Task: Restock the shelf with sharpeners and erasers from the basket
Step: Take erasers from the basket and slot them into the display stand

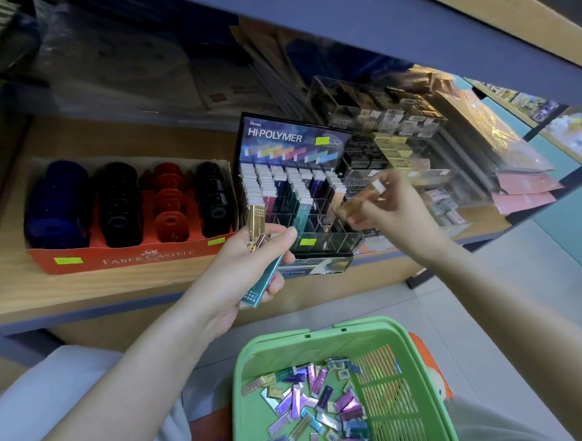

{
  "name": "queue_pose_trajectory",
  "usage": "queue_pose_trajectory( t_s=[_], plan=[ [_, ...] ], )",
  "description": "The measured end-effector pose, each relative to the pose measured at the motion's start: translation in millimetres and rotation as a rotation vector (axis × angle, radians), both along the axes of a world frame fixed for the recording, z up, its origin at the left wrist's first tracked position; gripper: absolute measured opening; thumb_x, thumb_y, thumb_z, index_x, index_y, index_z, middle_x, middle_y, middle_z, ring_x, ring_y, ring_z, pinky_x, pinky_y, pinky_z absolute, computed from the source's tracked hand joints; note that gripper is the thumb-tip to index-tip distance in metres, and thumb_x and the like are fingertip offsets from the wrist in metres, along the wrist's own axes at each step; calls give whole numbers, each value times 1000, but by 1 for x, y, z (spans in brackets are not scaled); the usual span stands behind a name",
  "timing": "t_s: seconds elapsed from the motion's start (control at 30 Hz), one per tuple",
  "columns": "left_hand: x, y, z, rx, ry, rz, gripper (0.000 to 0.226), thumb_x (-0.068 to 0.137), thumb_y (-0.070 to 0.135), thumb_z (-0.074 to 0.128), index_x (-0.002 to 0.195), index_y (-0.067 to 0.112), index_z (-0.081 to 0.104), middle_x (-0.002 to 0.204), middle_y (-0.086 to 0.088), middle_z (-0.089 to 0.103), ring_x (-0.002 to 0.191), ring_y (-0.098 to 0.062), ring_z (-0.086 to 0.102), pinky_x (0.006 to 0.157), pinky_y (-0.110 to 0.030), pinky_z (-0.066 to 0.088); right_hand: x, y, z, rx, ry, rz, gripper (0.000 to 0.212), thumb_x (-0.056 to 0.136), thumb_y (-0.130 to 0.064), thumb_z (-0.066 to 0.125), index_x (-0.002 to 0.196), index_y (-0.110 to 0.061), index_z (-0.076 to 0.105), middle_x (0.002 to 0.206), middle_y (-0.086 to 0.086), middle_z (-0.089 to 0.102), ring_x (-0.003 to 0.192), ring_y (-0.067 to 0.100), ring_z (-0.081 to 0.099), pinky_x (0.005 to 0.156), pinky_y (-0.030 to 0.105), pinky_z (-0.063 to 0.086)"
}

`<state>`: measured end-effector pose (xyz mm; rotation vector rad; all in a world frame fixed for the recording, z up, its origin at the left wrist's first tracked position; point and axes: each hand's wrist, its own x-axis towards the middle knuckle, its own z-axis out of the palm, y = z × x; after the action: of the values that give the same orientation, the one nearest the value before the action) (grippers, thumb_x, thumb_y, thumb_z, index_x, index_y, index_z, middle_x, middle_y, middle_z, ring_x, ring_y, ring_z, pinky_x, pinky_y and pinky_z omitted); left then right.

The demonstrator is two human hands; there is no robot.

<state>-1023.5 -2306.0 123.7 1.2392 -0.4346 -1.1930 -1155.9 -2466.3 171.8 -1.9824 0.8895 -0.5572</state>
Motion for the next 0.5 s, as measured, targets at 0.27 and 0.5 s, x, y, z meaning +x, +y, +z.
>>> queue_pose_trajectory(
  t_s=[0.27, 0.5],
  plan=[
    [-2, -1, 1, 33, -10, -64, 32, 80, 16, 71, 108, 17, 55, 47, 6, 50, 36, -7, 39, 33, -16, 27, 15, -42, -20, -190, 89, -109, 17, 97, -15, 51, 84, -22, 43, 77, -2, 63, 63, 4, 66, 69, 29, 58],
    [1, -2, 1, 12, 45, -5, 59, 70, 53, 59, 111, 11, 57, 72, 2, 53, 41, -9, 40, 36, -18, 29, 18, -53, -15, -363, 230, 71, 18, 92, -6, 59, 83, -18, 49, 68, -5, 62, 62, 4, 64, 66, 18, 54]
  ],
)
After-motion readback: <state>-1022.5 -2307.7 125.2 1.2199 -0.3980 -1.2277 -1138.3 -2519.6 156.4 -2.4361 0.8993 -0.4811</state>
